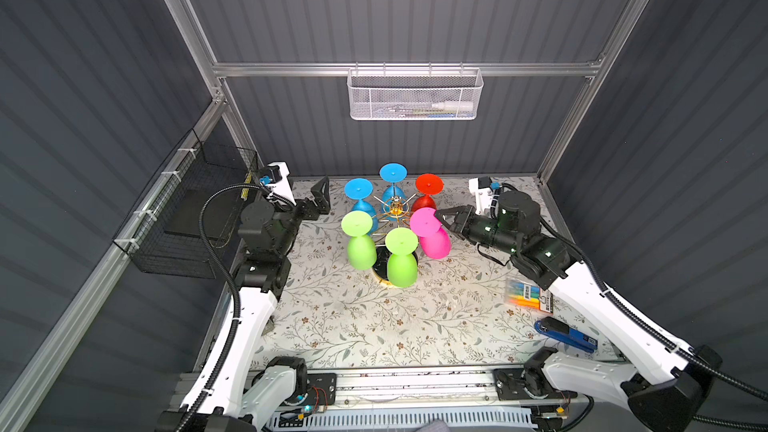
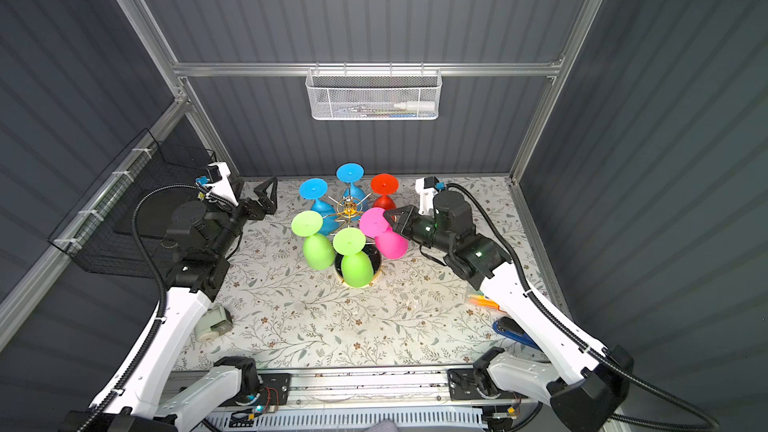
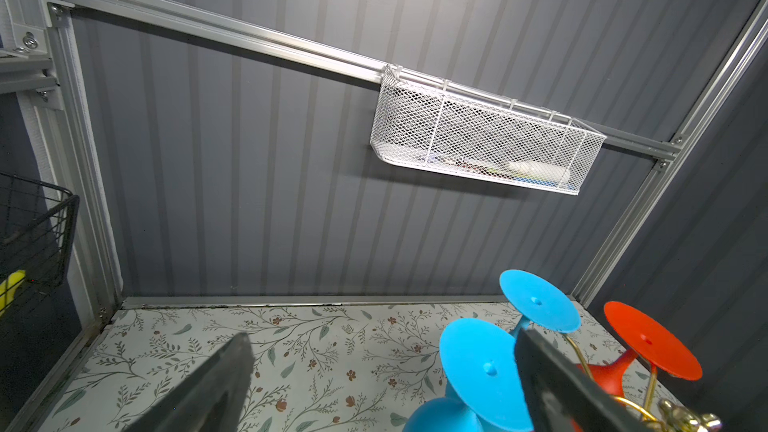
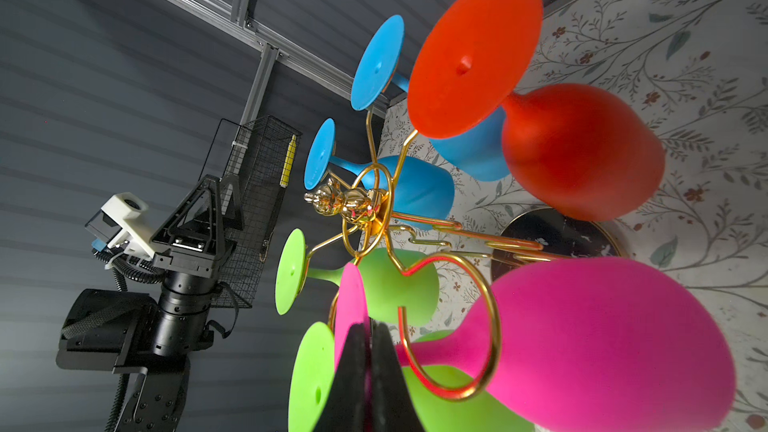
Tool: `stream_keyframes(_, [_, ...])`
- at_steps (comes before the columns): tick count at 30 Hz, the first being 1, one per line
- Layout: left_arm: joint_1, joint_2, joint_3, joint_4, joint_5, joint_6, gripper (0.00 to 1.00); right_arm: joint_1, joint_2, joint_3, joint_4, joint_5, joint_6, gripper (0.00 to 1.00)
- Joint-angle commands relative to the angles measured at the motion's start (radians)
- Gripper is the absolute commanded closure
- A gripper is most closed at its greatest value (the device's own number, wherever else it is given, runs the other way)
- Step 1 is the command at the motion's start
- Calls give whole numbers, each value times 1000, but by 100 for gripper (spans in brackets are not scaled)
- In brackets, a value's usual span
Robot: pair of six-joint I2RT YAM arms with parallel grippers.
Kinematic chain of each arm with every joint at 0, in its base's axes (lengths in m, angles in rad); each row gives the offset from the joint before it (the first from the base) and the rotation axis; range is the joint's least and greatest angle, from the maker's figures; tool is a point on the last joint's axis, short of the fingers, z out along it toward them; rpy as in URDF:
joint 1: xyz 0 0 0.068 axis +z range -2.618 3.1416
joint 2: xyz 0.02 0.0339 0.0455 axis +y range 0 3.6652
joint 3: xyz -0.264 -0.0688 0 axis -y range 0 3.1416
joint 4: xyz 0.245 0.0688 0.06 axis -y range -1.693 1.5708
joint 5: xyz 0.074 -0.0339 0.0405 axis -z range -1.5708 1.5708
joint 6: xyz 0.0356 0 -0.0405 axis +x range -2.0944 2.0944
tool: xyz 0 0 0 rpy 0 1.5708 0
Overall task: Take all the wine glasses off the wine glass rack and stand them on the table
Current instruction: 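Close the right gripper on the magenta glass and lift it off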
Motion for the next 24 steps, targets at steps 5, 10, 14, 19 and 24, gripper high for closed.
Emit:
stream_keyframes(5, [1, 13, 40, 33, 41, -49, 1, 4, -109, -37, -54, 68, -19, 100])
stream_keyframes(10, [1, 42, 87, 2, 85, -87, 2, 2, -200, -60, -114, 127, -59, 100])
stream_keyframes(14, [1, 97, 196, -78, 207, -162, 6, -10, -301, -77, -183, 170, -94, 100])
stream_keyframes(19, [1, 146, 254, -40, 460, -294, 13, -19, -392, -20, -343, 269, -209, 100])
stream_keyframes(24, [-1, 239, 317, 83, 742, -423, 26, -22, -391, 70, -350, 327, -327, 100])
